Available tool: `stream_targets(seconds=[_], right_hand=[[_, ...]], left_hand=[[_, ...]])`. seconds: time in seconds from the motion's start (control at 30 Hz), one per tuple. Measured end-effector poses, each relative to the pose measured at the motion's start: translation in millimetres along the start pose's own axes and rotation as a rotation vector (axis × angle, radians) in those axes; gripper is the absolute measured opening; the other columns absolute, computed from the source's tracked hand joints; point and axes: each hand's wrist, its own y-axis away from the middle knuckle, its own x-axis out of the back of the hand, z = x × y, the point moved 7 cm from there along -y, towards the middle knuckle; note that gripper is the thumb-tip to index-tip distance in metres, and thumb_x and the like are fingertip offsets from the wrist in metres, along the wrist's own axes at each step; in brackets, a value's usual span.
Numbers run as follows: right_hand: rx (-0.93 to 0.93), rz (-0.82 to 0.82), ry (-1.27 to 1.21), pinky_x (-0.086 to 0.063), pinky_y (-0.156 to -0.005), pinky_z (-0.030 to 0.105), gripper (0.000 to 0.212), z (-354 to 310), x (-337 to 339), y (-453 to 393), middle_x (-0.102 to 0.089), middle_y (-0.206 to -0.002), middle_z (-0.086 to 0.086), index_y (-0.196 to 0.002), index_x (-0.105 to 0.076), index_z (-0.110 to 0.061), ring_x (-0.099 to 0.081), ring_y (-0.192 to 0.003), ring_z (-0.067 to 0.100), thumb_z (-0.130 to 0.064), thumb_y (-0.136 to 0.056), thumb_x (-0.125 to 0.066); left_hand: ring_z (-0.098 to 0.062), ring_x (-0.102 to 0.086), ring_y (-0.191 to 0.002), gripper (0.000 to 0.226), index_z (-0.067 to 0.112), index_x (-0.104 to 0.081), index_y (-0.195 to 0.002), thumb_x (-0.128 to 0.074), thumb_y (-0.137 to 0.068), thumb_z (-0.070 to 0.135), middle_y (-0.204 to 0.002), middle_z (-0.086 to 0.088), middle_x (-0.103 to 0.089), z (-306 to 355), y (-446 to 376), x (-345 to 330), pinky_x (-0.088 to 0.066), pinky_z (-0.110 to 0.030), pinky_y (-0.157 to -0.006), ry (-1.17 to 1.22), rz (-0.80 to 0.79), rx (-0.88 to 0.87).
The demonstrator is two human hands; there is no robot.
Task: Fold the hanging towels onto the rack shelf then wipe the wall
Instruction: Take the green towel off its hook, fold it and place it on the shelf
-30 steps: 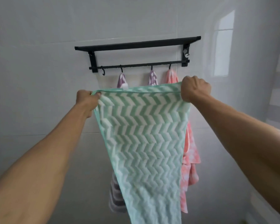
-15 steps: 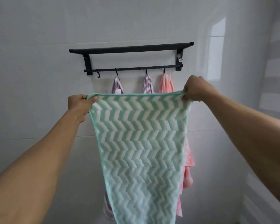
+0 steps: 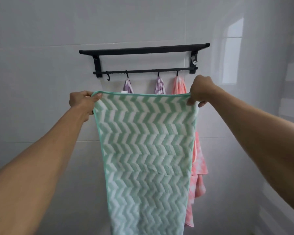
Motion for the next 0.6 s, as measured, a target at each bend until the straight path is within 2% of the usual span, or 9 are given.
stream_targets(seconds=[0.07,0.13,0.17,0.23,0.33,0.4,0.5,0.53,0.6], right_hand=[[0.098,0.131,0.251,-0.051,-0.065,0.036,0.023,-14.6,6.1,7.6,-0.064,-0.106,0.014,-0.096,-0.058,-0.003,-0.067,-0.073,0.03,-0.004,-0.083,-0.076],[0.168,0.152,0.439,-0.045,-0.071,0.038,0.025,-30.8,-1.5,11.7,-0.058,-0.104,0.01,-0.111,-0.06,-0.006,-0.059,-0.085,0.03,-0.002,-0.087,-0.067],[0.174,0.122,0.481,-0.044,-0.071,0.039,0.029,-35.7,-6.0,11.1,-0.058,-0.105,0.009,-0.112,-0.061,-0.008,-0.056,-0.085,0.028,-0.004,-0.085,-0.072],[0.184,0.068,0.472,-0.044,-0.072,0.039,0.039,-43.6,-7.7,11.7,-0.06,-0.112,0.008,-0.102,-0.058,-0.012,-0.056,-0.09,0.027,-0.015,-0.076,-0.087],[0.186,0.102,0.385,-0.048,-0.085,0.044,0.057,-39.5,1.5,8.3,-0.059,-0.11,0.008,-0.098,-0.055,-0.011,-0.052,-0.11,0.031,-0.034,-0.063,-0.095],[0.138,0.059,0.26,-0.053,-0.086,0.044,0.061,-23.0,-2.9,2.9,-0.061,-0.103,0.007,-0.096,-0.059,-0.004,-0.055,-0.098,0.03,-0.039,-0.062,-0.094],[0.015,-0.201,-0.133,-0.058,-0.074,0.041,0.06,10.6,-26.8,-1.1,-0.069,-0.103,0.012,-0.114,-0.066,0.003,-0.066,-0.08,0.025,-0.033,-0.072,-0.091],[-0.014,-0.213,-0.339,-0.059,-0.074,0.041,0.056,16.8,-29.3,-1.5,-0.071,-0.103,0.012,-0.114,-0.068,0.002,-0.068,-0.082,0.024,-0.03,-0.073,-0.09],[-0.057,-0.114,-0.708,-0.057,-0.074,0.038,0.047,28.7,-28.2,-6.0,-0.073,-0.098,0.009,-0.111,-0.07,-0.001,-0.07,-0.087,0.023,-0.024,-0.074,-0.089]], left_hand=[[-0.019,-0.073,-0.076,0.019,0.017,-0.066,-0.078,-0.084,-0.08,0.02,-0.088,-0.006,-0.072,3.4,-1.7,1.3,-0.061,-0.034,-0.069,-0.018,0.019,-0.013],[-0.02,-0.072,-0.076,0.02,0.018,-0.066,-0.076,-0.086,-0.079,0.022,-0.088,-0.006,-0.072,5.2,-1.7,1.0,-0.061,-0.035,-0.072,-0.048,0.03,-0.03],[-0.019,-0.072,-0.075,0.021,0.017,-0.066,-0.076,-0.086,-0.078,0.022,-0.086,-0.005,-0.072,5.1,-1.3,-0.2,-0.061,-0.033,-0.072,-0.064,0.032,-0.035],[-0.017,-0.07,-0.072,0.02,0.016,-0.067,-0.078,-0.087,-0.077,0.022,-0.085,-0.004,-0.071,2.4,0.1,-0.6,-0.06,-0.03,-0.072,-0.074,0.043,-0.04],[-0.016,-0.069,-0.071,0.02,0.014,-0.071,-0.086,-0.086,-0.078,0.023,-0.088,-0.005,-0.072,-5.9,-0.1,9.8,-0.059,-0.028,-0.075,-0.085,0.071,-0.007],[-0.02,-0.073,-0.077,0.022,0.014,-0.073,-0.087,-0.088,-0.076,0.026,-0.093,-0.007,-0.075,-13.0,-3.0,20.1,-0.062,-0.035,-0.079,-0.063,0.085,0.033],[-0.024,-0.072,-0.081,0.019,0.013,-0.068,-0.08,-0.085,-0.079,0.021,-0.094,-0.01,-0.073,-17.2,-2.2,26.7,-0.06,-0.037,-0.08,-0.063,0.034,0.047],[-0.024,-0.071,-0.081,0.018,0.013,-0.066,-0.079,-0.083,-0.081,0.019,-0.092,-0.01,-0.072,-17.0,-0.8,29.0,-0.06,-0.037,-0.08,-0.038,0.029,0.046],[-0.022,-0.07,-0.079,0.017,0.014,-0.067,-0.084,-0.082,-0.083,0.021,-0.091,-0.007,-0.072,-16.7,0.1,35.1,-0.059,-0.037,-0.078,0.049,0.046,0.039]])
